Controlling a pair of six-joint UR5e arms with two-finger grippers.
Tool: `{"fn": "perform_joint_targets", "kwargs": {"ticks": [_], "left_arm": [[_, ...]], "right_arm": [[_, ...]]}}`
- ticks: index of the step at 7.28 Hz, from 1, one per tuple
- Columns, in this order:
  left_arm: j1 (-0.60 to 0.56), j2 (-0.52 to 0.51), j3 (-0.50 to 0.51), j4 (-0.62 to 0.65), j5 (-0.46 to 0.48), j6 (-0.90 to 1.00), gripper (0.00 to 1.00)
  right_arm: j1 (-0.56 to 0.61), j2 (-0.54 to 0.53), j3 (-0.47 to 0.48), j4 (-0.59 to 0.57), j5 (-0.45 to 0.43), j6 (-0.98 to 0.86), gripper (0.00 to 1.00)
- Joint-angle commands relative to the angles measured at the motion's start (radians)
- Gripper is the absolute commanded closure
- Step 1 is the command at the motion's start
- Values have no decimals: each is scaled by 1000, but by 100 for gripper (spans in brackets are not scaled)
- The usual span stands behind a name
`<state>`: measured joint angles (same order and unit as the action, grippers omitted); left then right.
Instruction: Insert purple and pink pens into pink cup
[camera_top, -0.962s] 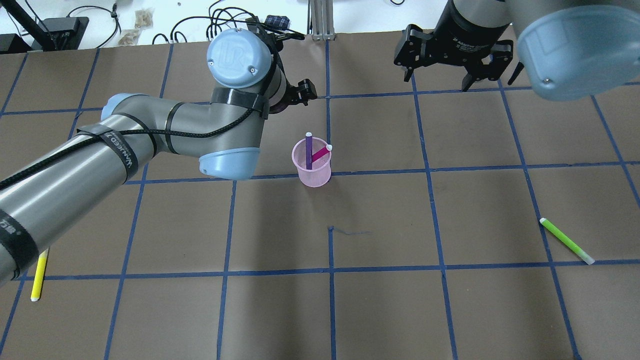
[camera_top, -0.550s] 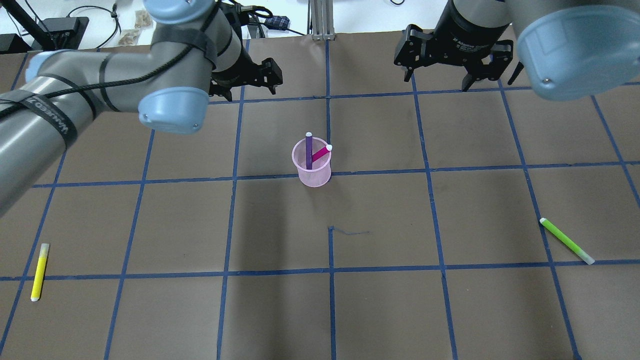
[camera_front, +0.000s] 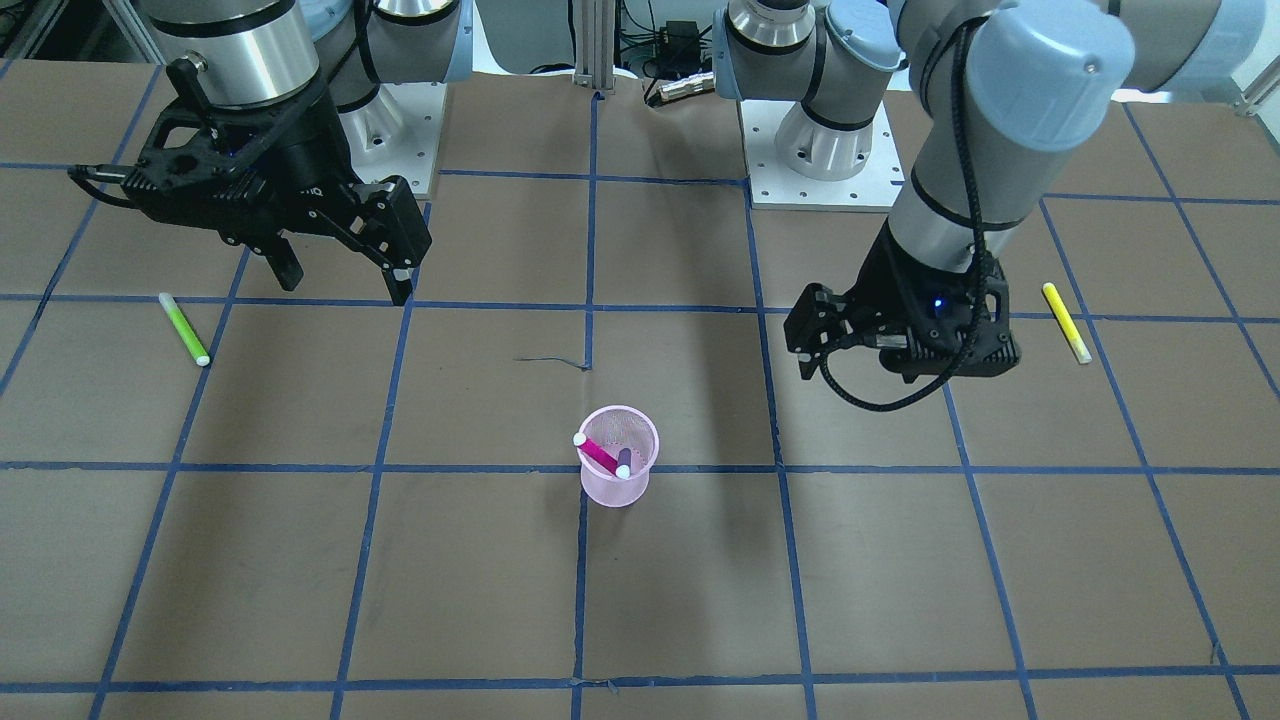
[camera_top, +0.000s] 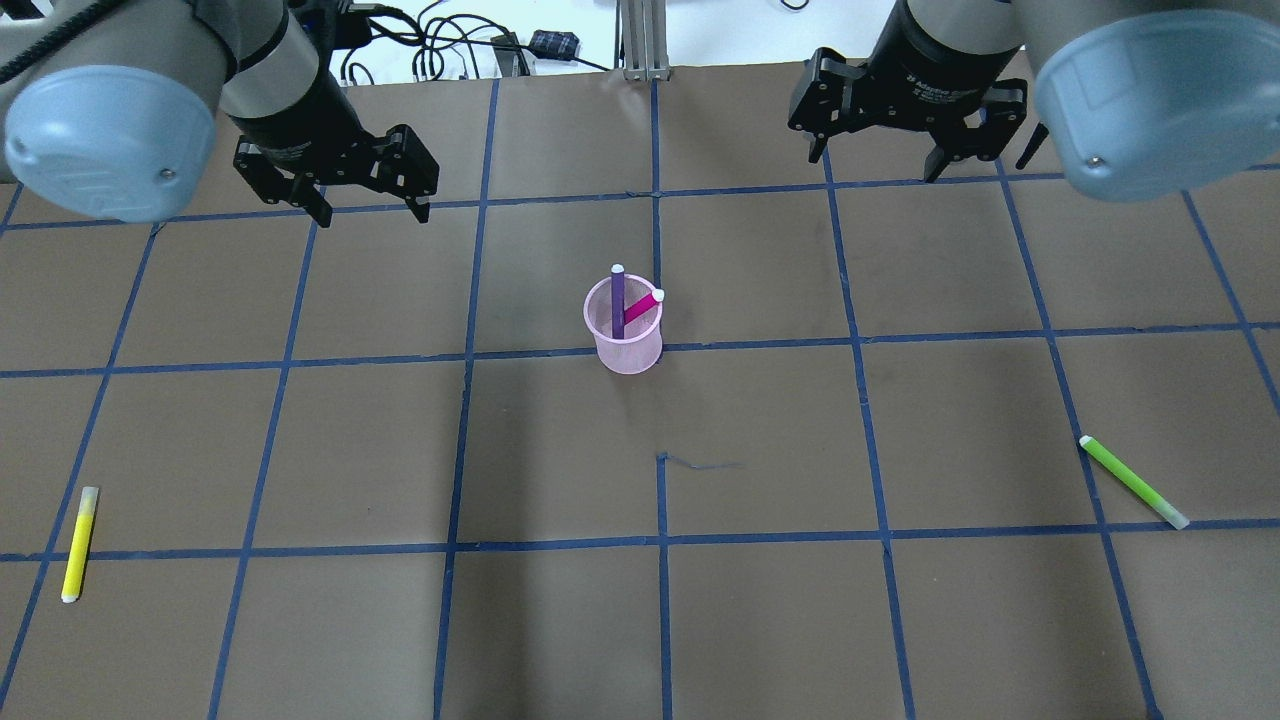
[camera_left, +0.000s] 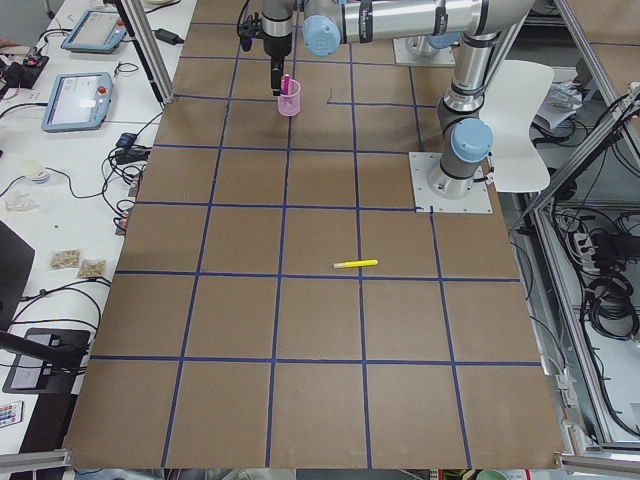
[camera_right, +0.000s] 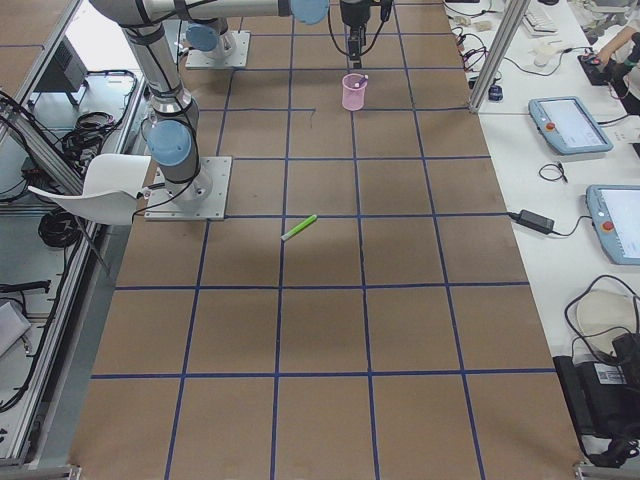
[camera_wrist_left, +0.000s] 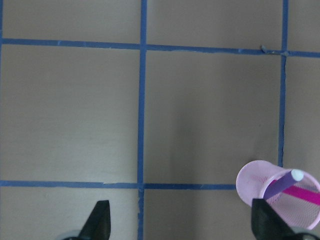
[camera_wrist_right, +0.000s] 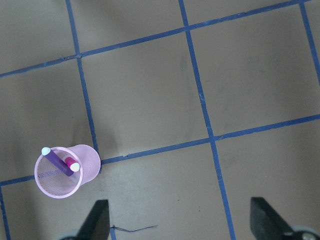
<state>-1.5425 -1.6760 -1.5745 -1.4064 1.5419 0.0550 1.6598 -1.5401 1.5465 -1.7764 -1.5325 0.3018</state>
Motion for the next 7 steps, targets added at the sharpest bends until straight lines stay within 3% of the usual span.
{"fn": "perform_joint_targets", "kwargs": {"ticks": [1, 7], "left_arm": [[16, 62, -10, -81, -2, 20, 0], [22, 133, -44, -134, 52, 19, 0]], "right_arm": [[0, -2, 0, 0, 2, 0, 0], [0, -2, 0, 0, 2, -1, 0]]}}
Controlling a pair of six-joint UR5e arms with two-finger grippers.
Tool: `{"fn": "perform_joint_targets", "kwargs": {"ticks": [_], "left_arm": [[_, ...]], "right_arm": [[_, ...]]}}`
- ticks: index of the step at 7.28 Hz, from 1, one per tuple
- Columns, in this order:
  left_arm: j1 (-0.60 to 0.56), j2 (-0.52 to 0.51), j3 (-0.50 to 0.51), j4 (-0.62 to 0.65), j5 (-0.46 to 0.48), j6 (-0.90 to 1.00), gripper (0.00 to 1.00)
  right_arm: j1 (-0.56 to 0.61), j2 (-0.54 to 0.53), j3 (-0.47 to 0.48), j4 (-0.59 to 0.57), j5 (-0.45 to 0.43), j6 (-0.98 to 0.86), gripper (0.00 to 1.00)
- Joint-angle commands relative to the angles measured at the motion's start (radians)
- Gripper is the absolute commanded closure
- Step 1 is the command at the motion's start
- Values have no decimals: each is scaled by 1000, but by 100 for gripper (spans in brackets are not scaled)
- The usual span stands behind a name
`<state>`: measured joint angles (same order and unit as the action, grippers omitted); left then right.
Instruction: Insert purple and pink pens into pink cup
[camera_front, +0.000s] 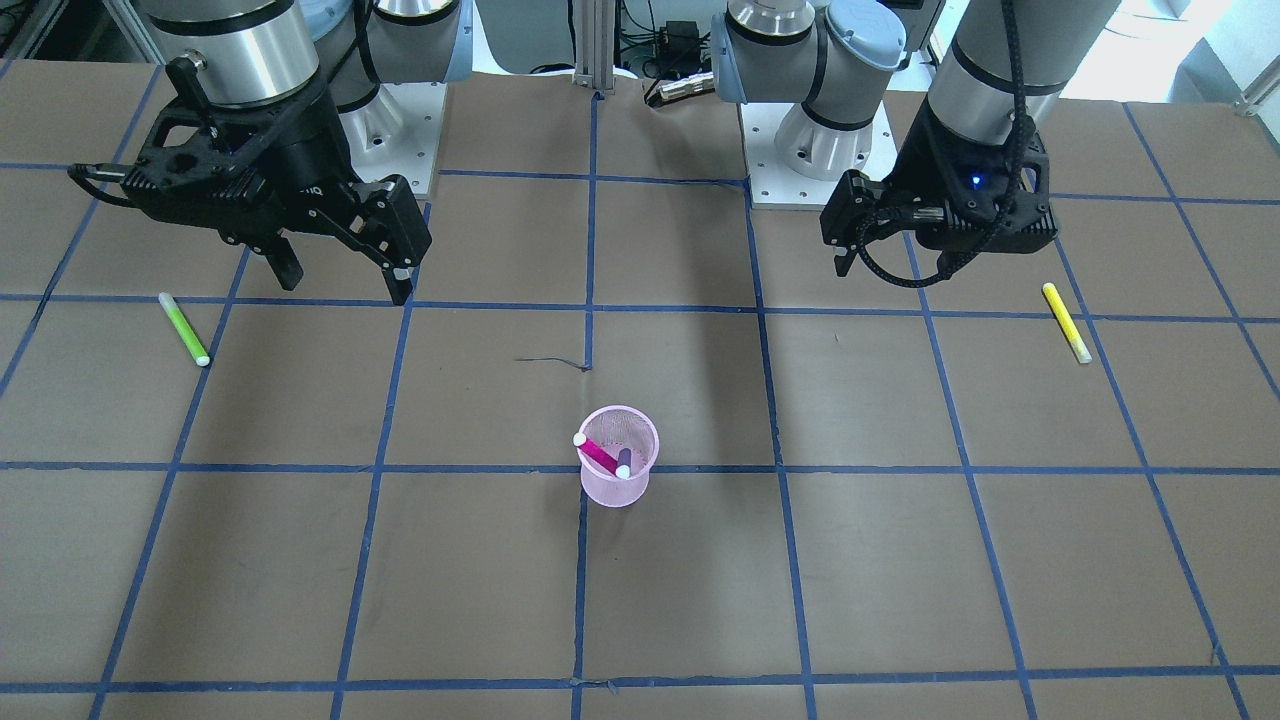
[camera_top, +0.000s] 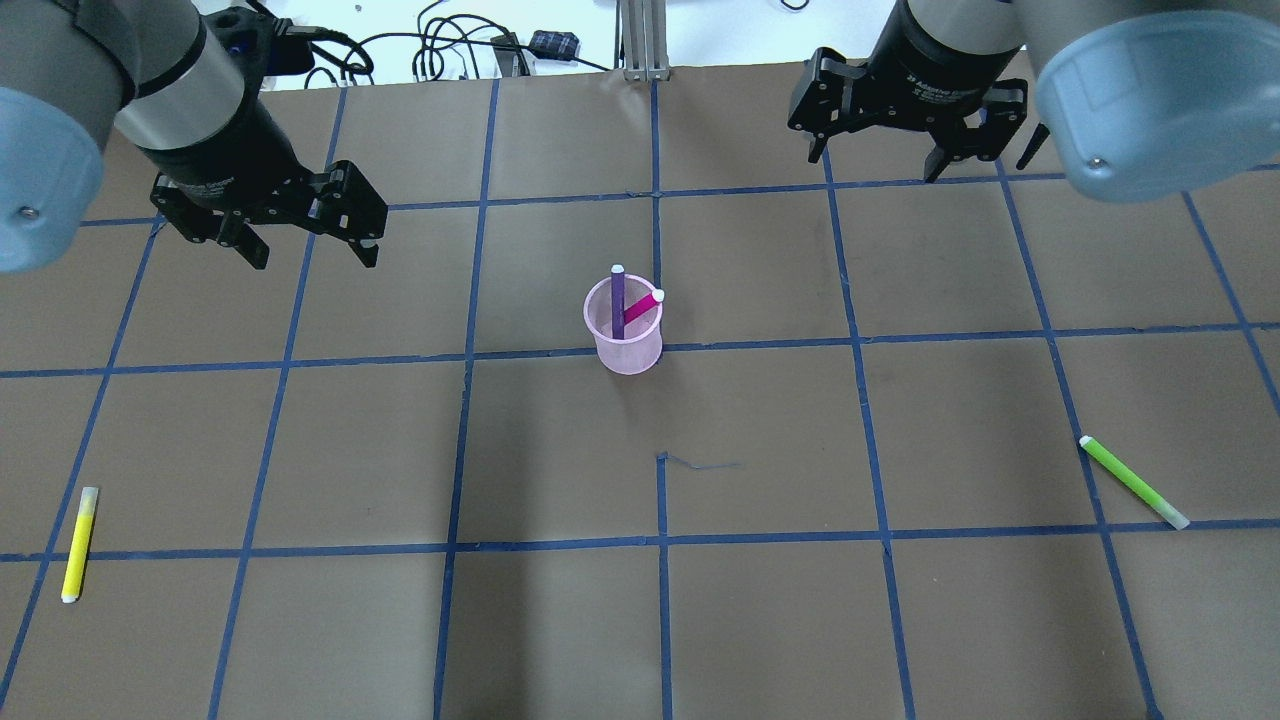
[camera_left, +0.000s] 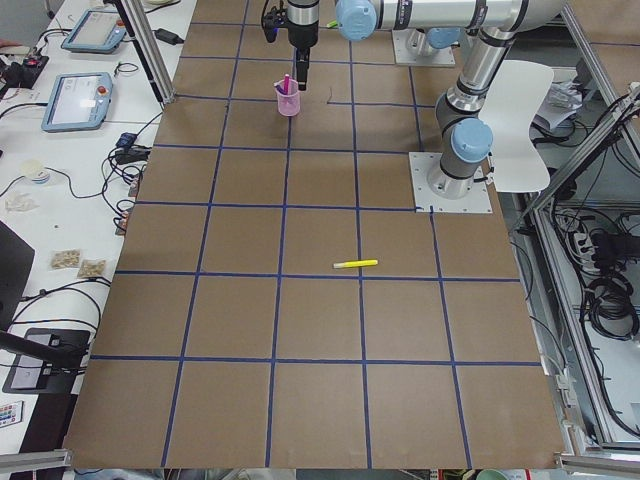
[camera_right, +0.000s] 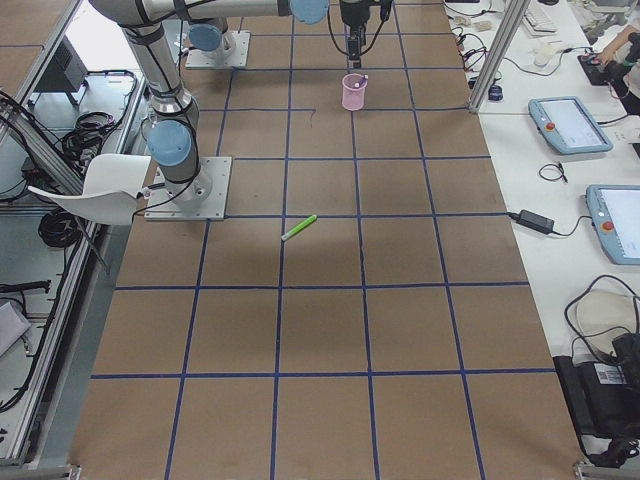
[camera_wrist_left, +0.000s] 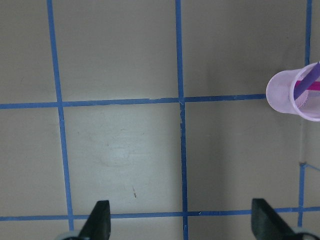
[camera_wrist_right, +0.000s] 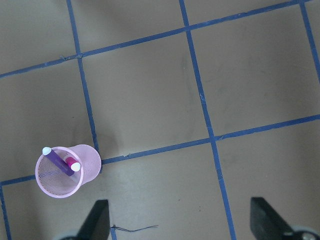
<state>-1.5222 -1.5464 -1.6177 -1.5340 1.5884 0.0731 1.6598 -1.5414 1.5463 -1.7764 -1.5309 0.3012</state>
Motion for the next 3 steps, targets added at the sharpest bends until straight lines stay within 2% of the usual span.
{"fn": "perform_joint_targets", "kwargs": {"ticks": [1, 3], "left_arm": [[4, 3, -1, -8, 2, 0, 0], [5, 0, -1, -6, -8, 2, 0]], "right_arm": [[0, 0, 0, 0, 0, -1, 0], [0, 0, 0, 0, 2, -1, 0]]}}
